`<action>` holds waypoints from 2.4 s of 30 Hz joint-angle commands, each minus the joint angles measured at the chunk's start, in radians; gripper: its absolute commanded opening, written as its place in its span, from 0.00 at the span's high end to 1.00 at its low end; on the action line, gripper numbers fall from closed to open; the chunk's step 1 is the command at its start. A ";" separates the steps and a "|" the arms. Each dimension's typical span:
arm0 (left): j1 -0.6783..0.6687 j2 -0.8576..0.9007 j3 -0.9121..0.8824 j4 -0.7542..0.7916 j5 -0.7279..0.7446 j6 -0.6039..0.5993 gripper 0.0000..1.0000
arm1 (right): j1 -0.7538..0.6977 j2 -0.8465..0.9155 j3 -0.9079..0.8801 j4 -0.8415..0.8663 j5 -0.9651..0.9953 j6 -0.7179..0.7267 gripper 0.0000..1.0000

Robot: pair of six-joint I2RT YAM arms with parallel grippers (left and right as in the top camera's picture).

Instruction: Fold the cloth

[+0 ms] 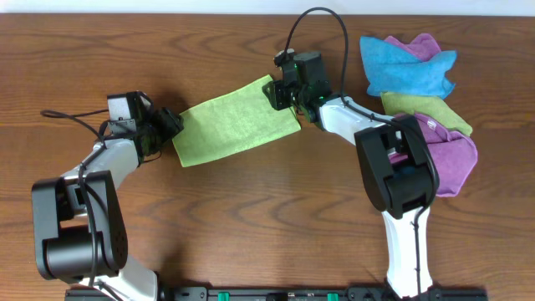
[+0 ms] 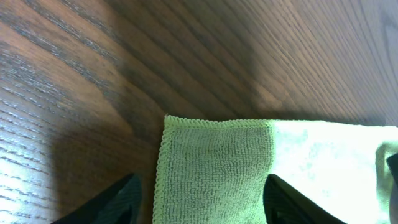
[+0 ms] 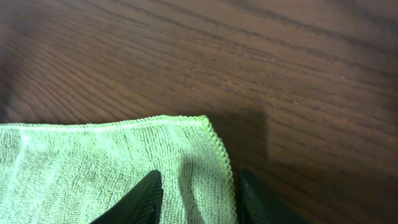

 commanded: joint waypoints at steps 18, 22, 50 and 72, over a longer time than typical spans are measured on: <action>0.000 0.022 0.019 0.008 0.007 -0.032 0.94 | -0.002 0.003 0.023 0.074 -0.090 0.112 0.99; 0.000 0.022 0.019 -0.003 0.007 -0.030 0.94 | -0.011 0.003 0.041 0.073 -0.171 0.117 0.99; -0.001 0.035 0.019 0.124 0.013 -0.070 0.28 | -0.110 -0.122 0.066 -0.301 -0.193 0.119 0.99; -0.001 0.244 0.020 0.278 0.184 -0.148 0.48 | -0.099 -0.122 0.066 -0.304 -0.192 0.112 0.99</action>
